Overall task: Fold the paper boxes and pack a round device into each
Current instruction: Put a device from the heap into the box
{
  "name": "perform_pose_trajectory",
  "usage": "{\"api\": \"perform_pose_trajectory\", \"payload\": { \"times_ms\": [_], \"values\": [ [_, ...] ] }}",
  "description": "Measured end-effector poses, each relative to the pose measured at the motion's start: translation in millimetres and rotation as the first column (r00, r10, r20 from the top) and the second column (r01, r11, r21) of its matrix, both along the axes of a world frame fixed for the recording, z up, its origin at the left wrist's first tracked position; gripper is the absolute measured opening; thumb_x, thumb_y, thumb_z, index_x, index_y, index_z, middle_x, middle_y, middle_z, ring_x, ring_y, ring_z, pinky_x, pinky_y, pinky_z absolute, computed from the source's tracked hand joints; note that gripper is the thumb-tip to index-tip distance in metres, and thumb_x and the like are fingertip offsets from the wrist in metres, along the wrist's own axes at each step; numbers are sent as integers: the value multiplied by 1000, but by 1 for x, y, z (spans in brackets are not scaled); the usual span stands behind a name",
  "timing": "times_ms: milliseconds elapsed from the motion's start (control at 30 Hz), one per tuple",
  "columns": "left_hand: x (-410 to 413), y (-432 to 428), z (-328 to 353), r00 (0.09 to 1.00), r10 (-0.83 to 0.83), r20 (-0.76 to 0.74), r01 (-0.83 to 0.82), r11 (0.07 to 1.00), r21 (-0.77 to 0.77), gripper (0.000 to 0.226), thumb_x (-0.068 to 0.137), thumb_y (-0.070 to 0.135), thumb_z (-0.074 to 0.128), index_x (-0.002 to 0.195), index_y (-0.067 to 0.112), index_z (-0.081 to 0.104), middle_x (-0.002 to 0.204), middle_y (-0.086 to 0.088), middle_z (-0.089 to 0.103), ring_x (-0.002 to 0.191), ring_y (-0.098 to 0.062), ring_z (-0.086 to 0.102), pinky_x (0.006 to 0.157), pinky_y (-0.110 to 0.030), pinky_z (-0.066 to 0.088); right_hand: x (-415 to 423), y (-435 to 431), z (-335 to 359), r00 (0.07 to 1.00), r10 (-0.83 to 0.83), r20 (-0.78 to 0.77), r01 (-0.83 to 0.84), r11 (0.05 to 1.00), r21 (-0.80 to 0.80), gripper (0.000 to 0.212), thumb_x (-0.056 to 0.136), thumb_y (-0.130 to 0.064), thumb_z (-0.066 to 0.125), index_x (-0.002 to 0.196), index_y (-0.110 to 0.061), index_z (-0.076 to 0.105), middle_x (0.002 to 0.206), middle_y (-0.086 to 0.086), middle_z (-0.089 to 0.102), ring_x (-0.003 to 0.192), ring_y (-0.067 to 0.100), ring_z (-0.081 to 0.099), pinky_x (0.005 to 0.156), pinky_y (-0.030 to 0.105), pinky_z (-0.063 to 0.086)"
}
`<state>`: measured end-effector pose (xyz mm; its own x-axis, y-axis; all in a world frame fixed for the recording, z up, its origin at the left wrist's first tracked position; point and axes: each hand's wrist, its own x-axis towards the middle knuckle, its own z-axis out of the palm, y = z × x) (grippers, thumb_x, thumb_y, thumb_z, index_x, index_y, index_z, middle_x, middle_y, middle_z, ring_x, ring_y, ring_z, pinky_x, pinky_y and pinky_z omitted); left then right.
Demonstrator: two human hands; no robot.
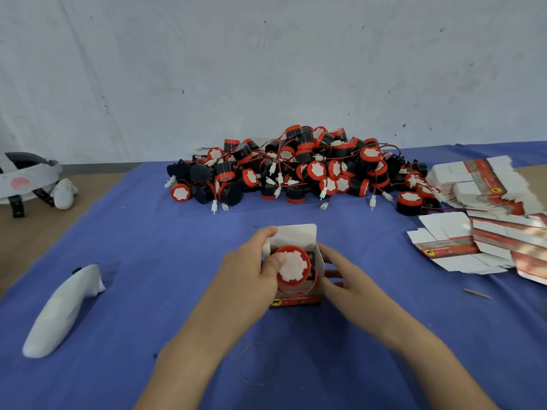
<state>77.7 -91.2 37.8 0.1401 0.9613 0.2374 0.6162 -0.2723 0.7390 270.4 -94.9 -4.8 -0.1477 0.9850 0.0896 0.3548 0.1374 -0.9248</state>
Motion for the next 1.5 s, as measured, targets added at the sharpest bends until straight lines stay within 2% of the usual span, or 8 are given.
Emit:
{"api": "perform_pose_trajectory", "payload": {
  "times_ms": [333, 633, 867, 1100, 1233, 1300, 1400, 1500],
  "values": [
    [20, 5, -9, 901, 165, -401, -87, 974, 207, 28, 104, 29, 42, 132, 29, 40, 89, 7, 59, 76, -13, 54, 62, -30, 46, -9, -7, -3, 999, -15, -36, 16, 1000, 12, 46, 100, -11, 44, 127, -46, 55, 120, -16, 64, 100, -4, 63, 77, 8, 48],
    [20, 10, -24, 823, 204, -530, -4, 935, 354, 21, 104, 42, 39, 121, 30, 38, 74, 12, 44, 74, -13, 63, 48, -27, 31, -30, 1, -15, 976, -105, -193, 99, 994, -42, 18, 102, -37, 53, 120, -39, 56, 108, -23, 70, 104, -6, 64, 86, 17, 50],
    [3, 5, -10, 998, 34, 53, -46, 964, 261, 10, 99, 41, 53, 108, 43, 48, 83, 18, 64, 60, -6, 54, 54, -18, 42, -28, 7, -12, 971, -148, -190, 132, 987, -96, 14, 101, -24, 55, 111, -32, 61, 96, -25, 71, 88, -8, 66, 65, 4, 45],
    [-4, 3, -6, 839, -44, 542, -21, 993, 115, 12, 96, 14, 63, 92, 24, 66, 90, 4, 73, 77, -12, 66, 71, -19, 54, -31, 4, -12, 968, -165, -191, 149, 984, -95, 10, 102, -29, 54, 108, -35, 59, 94, -25, 70, 86, -8, 65, 66, 6, 46],
    [-3, -1, -10, 925, -100, 367, 19, 976, 217, 28, 99, 14, 60, 95, 40, 71, 97, 21, 71, 95, -3, 65, 81, -13, 49, -36, 1, -14, 973, -198, -118, 193, 980, -56, 14, 101, -35, 54, 115, -35, 56, 111, -15, 68, 106, 7, 63, 96, 35, 51],
    [-2, 0, -14, 990, -122, 70, 93, 941, 324, 30, 101, 14, 56, 105, 40, 71, 104, 25, 71, 102, -4, 64, 87, -15, 46, -39, -1, -15, 977, -208, -54, 208, 978, -7, 18, 103, -34, 50, 120, -33, 54, 119, -9, 63, 114, 14, 59, 102, 43, 47],
    [-5, 4, -23, 941, -38, -336, 209, 846, 491, 25, 94, 11, 58, 109, 24, 73, 97, 13, 75, 91, -12, 68, 89, -26, 40, -40, -2, -16, 976, -217, -30, 218, 976, 27, 20, 104, -33, 48, 122, -31, 53, 124, -9, 61, 118, 16, 56, 104, 43, 45],
    [-11, 10, -25, 882, 35, -470, 249, 813, 527, 23, 82, 6, 76, 101, 18, 75, 89, 7, 75, 91, -20, 71, 89, -32, 43, -39, -2, -17, 975, -221, -8, 222, 975, 28, 20, 104, -33, 46, 123, -31, 53, 124, -8, 60, 118, 17, 56, 105, 43, 44]
  ]
}}
